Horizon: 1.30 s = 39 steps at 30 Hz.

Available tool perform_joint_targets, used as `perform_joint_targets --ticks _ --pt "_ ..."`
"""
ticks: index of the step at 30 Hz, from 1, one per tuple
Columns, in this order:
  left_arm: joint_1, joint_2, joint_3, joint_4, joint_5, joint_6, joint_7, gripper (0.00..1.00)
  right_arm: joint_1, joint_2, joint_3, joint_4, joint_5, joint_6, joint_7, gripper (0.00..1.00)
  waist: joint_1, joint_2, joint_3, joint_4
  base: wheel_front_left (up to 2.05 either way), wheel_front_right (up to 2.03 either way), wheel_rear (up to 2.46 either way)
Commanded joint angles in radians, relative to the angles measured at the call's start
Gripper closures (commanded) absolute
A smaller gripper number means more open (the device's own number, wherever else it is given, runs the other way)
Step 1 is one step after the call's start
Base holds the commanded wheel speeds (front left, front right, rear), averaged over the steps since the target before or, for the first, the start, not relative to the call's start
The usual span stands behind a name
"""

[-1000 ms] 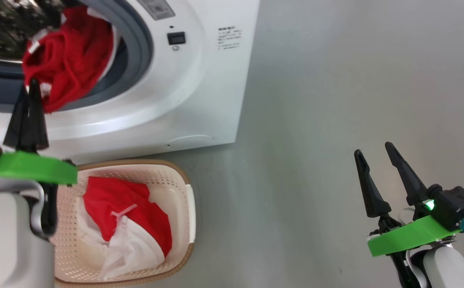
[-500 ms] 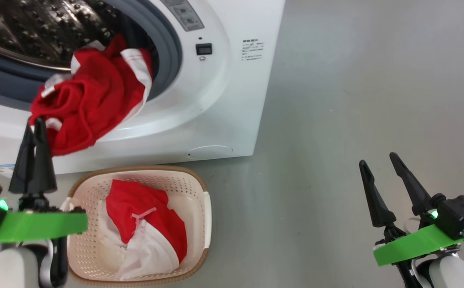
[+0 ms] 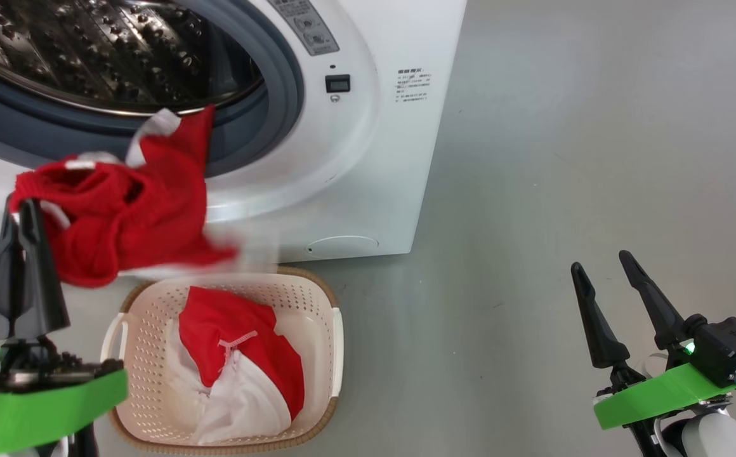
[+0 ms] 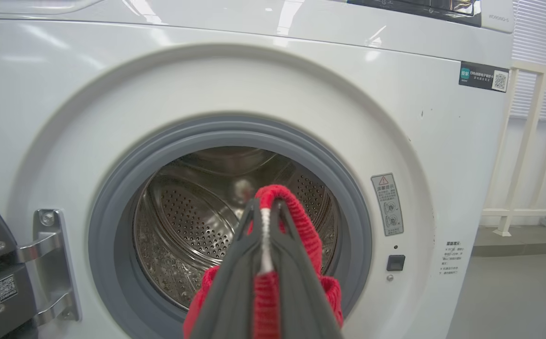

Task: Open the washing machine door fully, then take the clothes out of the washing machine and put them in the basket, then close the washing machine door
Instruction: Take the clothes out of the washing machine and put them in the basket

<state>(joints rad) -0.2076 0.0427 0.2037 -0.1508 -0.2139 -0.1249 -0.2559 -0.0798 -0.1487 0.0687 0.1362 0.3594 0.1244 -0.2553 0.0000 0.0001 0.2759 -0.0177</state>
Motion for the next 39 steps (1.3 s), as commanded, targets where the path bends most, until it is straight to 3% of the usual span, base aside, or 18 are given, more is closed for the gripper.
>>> perform_joint_targets --ticks 1,5,11,31,39 --pt "0.006 0.013 0.037 -0.039 0.011 -0.006 -0.006 1.00 0.009 -0.014 0.017 -0.024 -0.008 0.006 -0.006 0.00 0.0000 -0.0001 0.002 0.000 0.00 0.00 0.00" --pt "0.023 0.010 0.031 -0.045 0.012 -0.006 -0.006 1.00 0.004 -0.015 0.018 -0.025 -0.007 0.006 -0.006 0.00 0.0000 -0.0001 0.011 0.000 0.00 0.00 0.00" --pt "0.035 0.008 0.007 0.057 -0.002 -0.006 -0.006 1.00 -0.014 -0.014 0.026 -0.027 -0.006 0.006 -0.006 0.00 0.0000 -0.0001 0.039 -0.010 0.00 0.00 0.00" --pt "-0.079 0.008 -0.029 0.591 0.024 -0.005 -0.006 1.00 -0.074 0.001 0.043 -0.040 -0.010 0.006 -0.006 0.00 0.0000 -0.0001 0.158 -0.066 0.00 0.00 0.00" --pt "-0.142 0.014 -0.067 0.741 0.032 -0.006 -0.006 1.00 -0.094 0.008 0.047 -0.044 -0.012 0.006 -0.006 0.00 0.0000 -0.0001 0.209 -0.080 0.00 0.00 0.00"
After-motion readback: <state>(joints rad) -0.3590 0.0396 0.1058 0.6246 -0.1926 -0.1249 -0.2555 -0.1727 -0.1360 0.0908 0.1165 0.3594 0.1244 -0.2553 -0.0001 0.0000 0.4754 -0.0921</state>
